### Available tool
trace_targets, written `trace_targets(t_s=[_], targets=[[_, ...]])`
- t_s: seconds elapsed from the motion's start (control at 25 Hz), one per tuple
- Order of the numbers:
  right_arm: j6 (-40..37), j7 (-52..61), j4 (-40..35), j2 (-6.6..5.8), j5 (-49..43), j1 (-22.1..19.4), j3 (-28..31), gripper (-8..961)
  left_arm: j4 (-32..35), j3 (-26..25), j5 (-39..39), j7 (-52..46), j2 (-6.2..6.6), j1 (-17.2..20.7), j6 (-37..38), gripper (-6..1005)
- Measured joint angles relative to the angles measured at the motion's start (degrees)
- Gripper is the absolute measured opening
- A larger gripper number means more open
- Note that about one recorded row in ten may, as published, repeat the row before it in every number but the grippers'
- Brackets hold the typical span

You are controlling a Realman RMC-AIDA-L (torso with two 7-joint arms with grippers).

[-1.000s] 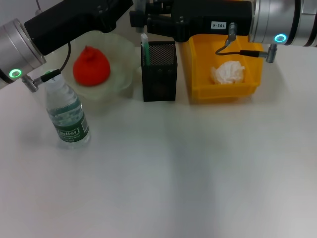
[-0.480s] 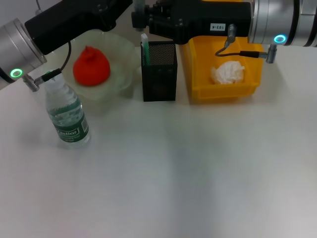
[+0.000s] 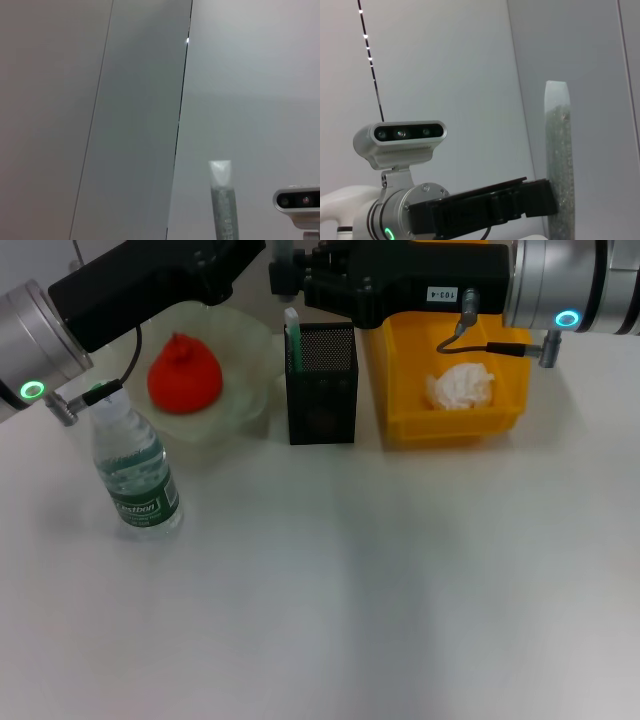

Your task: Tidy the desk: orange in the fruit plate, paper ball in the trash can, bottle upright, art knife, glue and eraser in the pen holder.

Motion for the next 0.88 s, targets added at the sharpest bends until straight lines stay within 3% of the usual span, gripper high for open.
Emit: trace_targets(t_s=[0.32,0.48,0.88], targets=[[0.12,-0.1,0.0,0.0,0.31,0.01,0.11,146,-0.04,0.03,0.19,0.16,0.01,0.3,0.29,172],[0.46,-0.16,0.0,0.04,0.75,-0.13,0.2,145,-0.06,-0.34,0.11,0.75,-0.08,0.58,0.45,350],[4.32,-1.03,-1.68,0.09,2.87,-3.86,0.38,145,-0.07,-4.32,-2.58,2.57,0.19,2.76,0.66,603]])
